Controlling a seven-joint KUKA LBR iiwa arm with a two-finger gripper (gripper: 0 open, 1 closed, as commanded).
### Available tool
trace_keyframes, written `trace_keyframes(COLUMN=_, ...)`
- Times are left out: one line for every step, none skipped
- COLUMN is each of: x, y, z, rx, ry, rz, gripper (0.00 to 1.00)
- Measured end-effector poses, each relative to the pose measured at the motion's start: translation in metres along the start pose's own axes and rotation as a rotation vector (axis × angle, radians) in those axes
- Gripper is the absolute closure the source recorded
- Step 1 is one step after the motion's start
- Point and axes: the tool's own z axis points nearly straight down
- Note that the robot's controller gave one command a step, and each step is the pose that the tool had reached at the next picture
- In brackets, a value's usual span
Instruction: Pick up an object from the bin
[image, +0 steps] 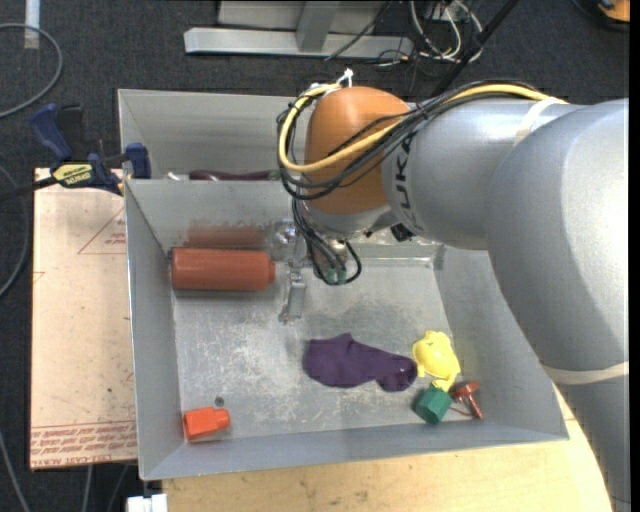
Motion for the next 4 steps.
trace_keyframes(x=-0.011, y=0.004, z=0.040, rx=-0.002, ry=-0.004, rz=0.078, gripper=0.00)
trace_keyframes(x=-0.014, y=0.024, z=0.053, rx=-0.002, ry=-0.002, rz=0.165, gripper=1.00)
trace_keyframes(x=-0.014, y=0.024, z=0.053, rx=-0.002, ry=-0.002, rz=0.165, gripper=1.00)
trace_keyframes(x=-0.012, y=0.013, z=-0.088, rx=-0.004, ry=-0.007, rz=0.225, gripper=1.00)
